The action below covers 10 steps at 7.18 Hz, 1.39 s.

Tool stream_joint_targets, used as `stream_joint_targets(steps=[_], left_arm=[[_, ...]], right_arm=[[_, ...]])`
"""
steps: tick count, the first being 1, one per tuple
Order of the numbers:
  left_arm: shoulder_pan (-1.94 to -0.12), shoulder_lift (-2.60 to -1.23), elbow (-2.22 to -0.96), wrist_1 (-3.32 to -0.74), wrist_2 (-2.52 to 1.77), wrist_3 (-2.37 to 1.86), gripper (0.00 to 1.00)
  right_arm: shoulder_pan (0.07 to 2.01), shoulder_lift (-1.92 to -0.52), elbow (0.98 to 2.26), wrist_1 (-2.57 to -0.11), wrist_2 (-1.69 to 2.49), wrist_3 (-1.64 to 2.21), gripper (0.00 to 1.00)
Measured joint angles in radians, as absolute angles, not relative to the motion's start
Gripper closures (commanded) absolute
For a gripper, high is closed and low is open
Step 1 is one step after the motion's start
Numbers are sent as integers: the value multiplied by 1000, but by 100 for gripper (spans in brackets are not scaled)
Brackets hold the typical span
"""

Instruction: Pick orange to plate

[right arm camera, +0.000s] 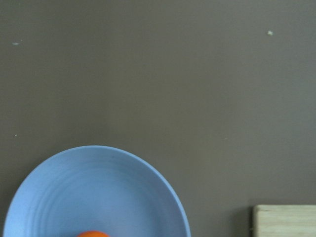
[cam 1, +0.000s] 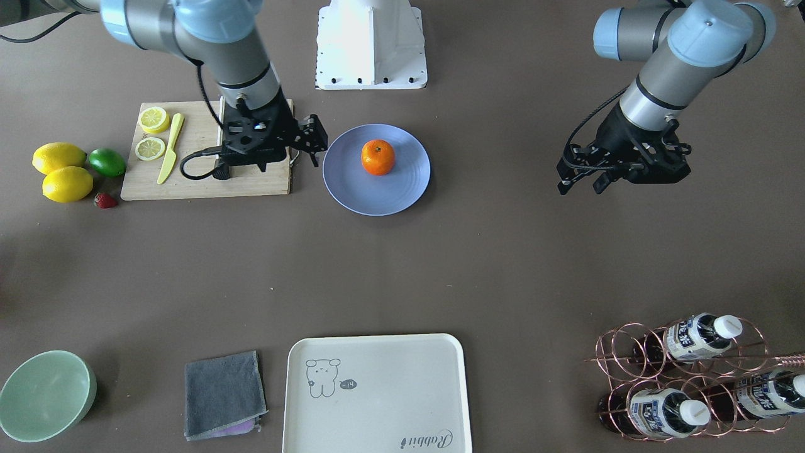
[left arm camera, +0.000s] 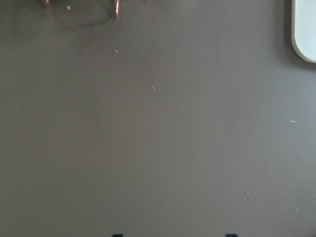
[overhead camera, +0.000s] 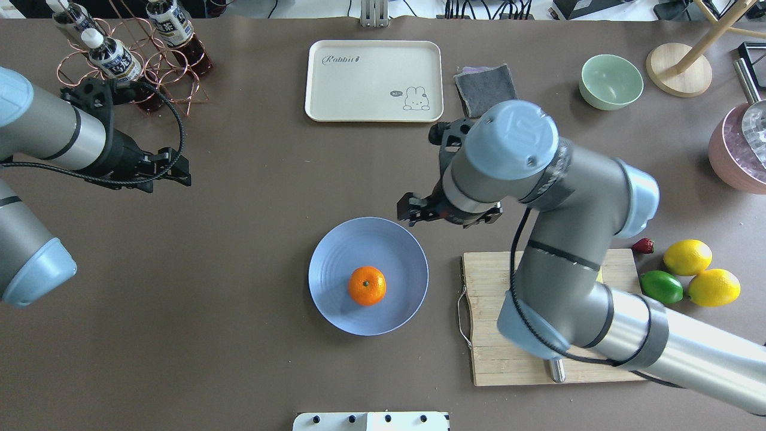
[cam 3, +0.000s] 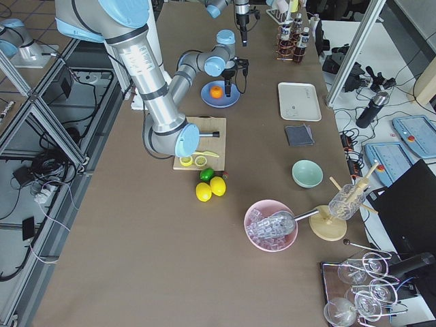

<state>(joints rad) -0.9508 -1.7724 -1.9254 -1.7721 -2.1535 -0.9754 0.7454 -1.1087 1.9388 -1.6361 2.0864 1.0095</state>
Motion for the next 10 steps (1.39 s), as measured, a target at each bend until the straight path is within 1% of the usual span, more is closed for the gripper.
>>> stream_joint_targets(steps=[1,3,4,5,6,7,8,10], left_arm=[[-1036,-1732,-1939,-1706,-2182,-805,4],[-1248,-1596,-1925,-1659,-2274,-423,3],[-1380,-1543,-1876,-1653,-2331,-222,3],[-1508,-1520,-1794,-1645,-2402,-39,3],[-1602,-1513,-1721,-1623,-2456,91,3],[-1659,-1511,-1679,-1582,-2481,178,3],[-1691,-1507,-1667,-1537,-2477,231,3],[-1727,-1454,-1721,-1498,-2445,254,3]], right_arm=[[882,-1211,1957,-1643,2179,802,0],[1120,-1411,1944,-1660,2270,348,0],[1236,-1485,1918,-1701,2285,106,0],[1347,-1534,1878,-1747,2287,-118,0],[1441,-1562,1818,-1771,2284,-293,0],[1509,-1573,1750,-1777,2281,-424,0],[1545,-1578,1701,-1776,2280,-502,0],[1576,-1597,1672,-1772,2281,-556,0]])
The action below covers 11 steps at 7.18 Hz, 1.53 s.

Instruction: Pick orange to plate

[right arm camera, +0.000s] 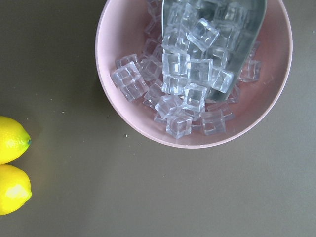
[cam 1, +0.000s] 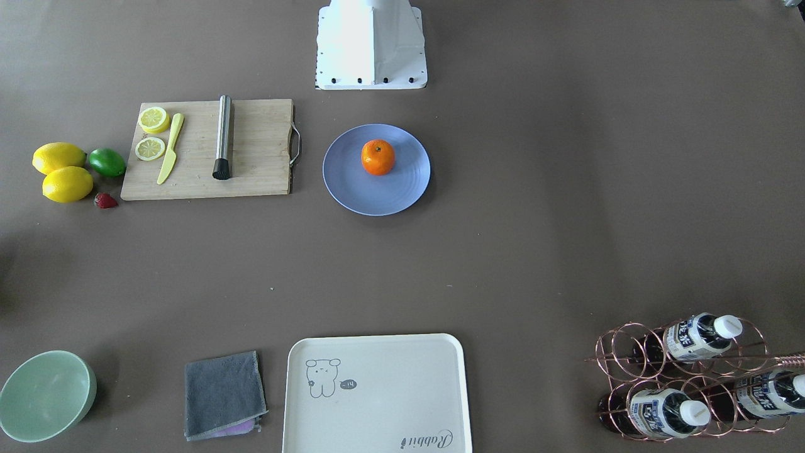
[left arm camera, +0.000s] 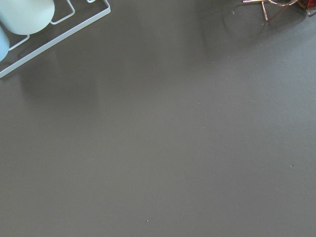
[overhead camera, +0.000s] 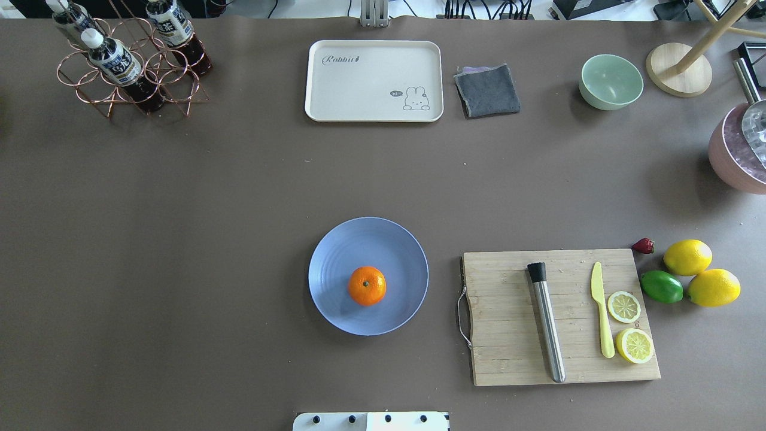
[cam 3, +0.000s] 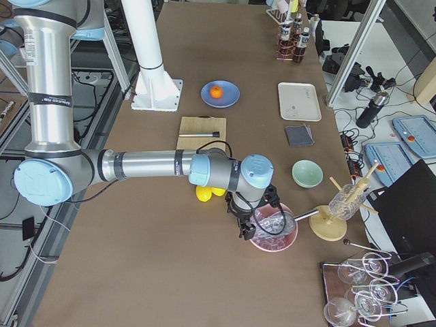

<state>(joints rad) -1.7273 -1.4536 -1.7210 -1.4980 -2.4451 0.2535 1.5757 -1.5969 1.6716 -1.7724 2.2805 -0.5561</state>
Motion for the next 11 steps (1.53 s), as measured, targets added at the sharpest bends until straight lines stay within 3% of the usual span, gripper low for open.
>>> stream_joint_targets(steps=[4,11], left_arm=[[-1732,-1418,-1785,-1490,-2438,246,3],[-1722,-1418,-1788,-1492,-2446,243,2]], right_arm=[[1608,-1613,1680,-1772,2288,-569,0],[1611,-1613,1676,-1772,2288,-566,0]])
